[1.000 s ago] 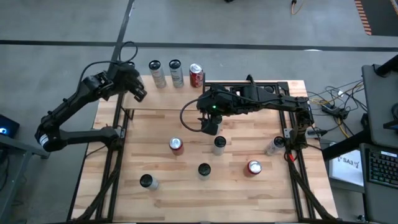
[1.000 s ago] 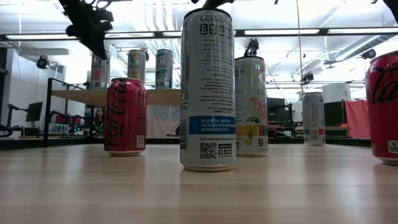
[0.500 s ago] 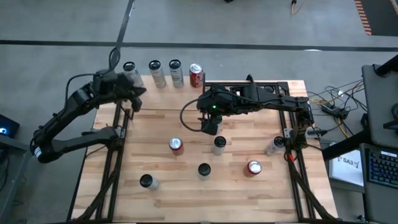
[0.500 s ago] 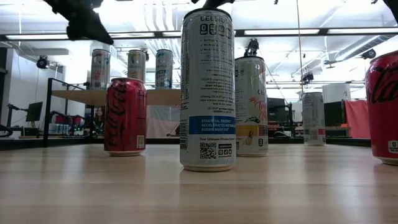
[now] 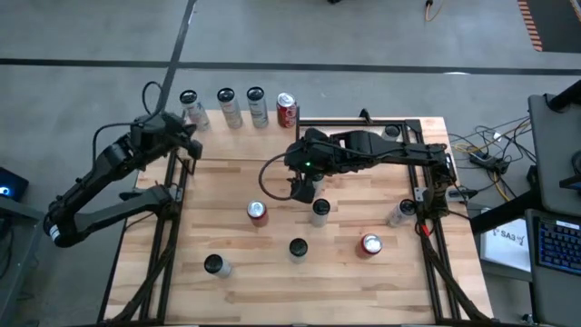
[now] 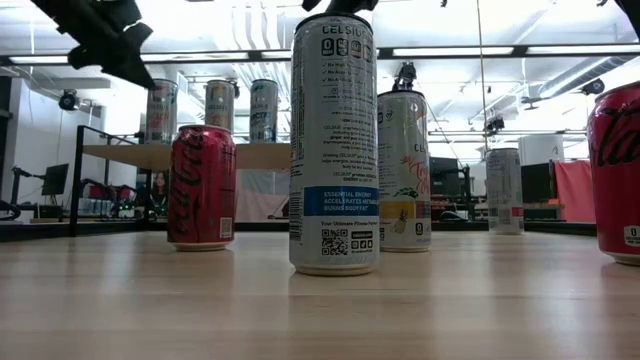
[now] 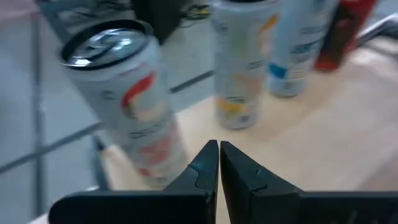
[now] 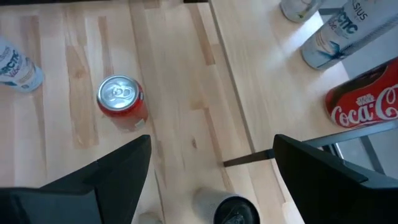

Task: Place canned beverage on shelf
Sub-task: Put the bottom left white pink soda can on the shelf

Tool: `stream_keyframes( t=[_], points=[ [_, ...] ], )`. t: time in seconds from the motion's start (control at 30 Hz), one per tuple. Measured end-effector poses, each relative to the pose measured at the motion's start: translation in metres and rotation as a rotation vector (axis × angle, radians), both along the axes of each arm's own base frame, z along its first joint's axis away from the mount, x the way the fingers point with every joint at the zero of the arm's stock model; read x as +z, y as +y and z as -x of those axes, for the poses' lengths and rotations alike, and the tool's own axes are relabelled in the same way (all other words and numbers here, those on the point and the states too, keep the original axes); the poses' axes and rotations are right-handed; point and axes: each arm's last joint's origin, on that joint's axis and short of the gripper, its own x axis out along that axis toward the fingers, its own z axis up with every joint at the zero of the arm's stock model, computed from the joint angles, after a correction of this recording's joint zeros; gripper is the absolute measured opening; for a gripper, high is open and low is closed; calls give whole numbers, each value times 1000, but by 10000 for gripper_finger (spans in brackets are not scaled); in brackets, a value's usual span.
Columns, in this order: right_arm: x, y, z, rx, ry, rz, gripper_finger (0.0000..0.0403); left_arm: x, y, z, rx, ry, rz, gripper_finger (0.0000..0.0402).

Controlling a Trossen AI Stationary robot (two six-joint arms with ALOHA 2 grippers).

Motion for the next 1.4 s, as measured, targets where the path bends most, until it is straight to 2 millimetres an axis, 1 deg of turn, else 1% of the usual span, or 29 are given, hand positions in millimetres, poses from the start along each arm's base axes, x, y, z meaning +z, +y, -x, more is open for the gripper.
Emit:
stream_keyframes(
  t=[0.1, 0.27, 0.43, 0.7, 1.23, 1.4],
  points=[
    [-1, 1, -2, -5, -10, -5, 327, 0, 2, -2, -2, 27, -18, 0],
    [-7, 6, -4, 4, -7, -2, 327, -1, 12, -13, -11, 72, -43, 0],
    [-13, 6, -5, 9, 18, 2, 327, -7, 22, -20, 56, 161, -48, 0],
    [-13, 6, -5, 13, 20, 6, 327, -13, 31, -26, 129, 245, -54, 0],
    [-13, 6, -5, 17, 21, 9, 327, -17, 47, -36, 133, 296, -75, 0],
    [-13, 6, -5, 17, 21, 9, 327, -18, 48, -37, 136, 302, -69, 0]
  ],
)
